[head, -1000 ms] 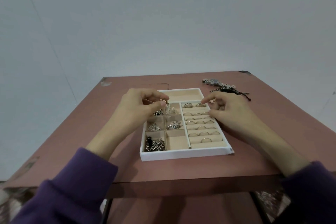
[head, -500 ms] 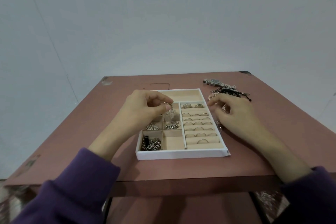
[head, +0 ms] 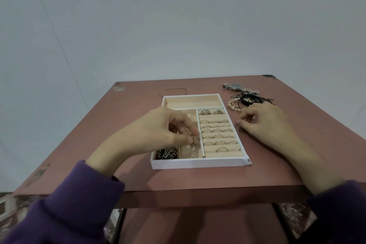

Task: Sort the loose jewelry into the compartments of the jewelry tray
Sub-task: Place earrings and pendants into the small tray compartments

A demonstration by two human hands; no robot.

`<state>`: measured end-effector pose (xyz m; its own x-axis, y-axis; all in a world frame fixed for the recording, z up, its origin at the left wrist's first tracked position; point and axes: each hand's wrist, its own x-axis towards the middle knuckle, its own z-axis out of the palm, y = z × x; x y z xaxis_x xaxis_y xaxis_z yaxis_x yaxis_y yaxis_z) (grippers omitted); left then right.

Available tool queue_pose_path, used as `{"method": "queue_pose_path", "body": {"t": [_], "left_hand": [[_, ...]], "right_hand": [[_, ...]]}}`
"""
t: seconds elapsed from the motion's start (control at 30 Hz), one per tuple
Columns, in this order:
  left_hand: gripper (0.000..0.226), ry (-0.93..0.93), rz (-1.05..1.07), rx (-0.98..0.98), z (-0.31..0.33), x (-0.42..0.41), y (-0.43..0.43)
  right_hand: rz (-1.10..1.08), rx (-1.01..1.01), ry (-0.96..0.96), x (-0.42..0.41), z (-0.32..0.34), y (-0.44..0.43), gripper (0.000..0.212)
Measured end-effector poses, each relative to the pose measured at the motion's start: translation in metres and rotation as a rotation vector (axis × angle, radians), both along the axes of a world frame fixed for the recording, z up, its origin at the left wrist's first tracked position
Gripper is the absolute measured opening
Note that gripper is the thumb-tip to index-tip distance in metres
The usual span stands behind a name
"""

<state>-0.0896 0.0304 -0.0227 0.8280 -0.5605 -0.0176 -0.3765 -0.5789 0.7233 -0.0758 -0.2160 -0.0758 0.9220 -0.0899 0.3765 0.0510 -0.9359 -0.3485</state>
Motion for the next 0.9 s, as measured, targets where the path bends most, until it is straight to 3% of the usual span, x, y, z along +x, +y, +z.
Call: {"method": "queue_pose_path", "body": {"t": [0.53,0.77,0.9], "left_hand": [[0.012,-0.277,-0.041,0.334,-0.003,-0.001,-0.004],[0.010,-0.289,0.005,0.211,0.002,0.007,-0.017],[0.009,-0.329,0.020,0.108,0.007,0.018,-0.048]], "right_hand": [[-0.042,0.052,-0.071,0.003,-0.002,-0.004,0.008],[0.055,0.478,-0.152,0.001,0.008,-0.009,0.008],[0.046,0.485,-0.156,-0.002,0.009,-0.032,0.011]]}}
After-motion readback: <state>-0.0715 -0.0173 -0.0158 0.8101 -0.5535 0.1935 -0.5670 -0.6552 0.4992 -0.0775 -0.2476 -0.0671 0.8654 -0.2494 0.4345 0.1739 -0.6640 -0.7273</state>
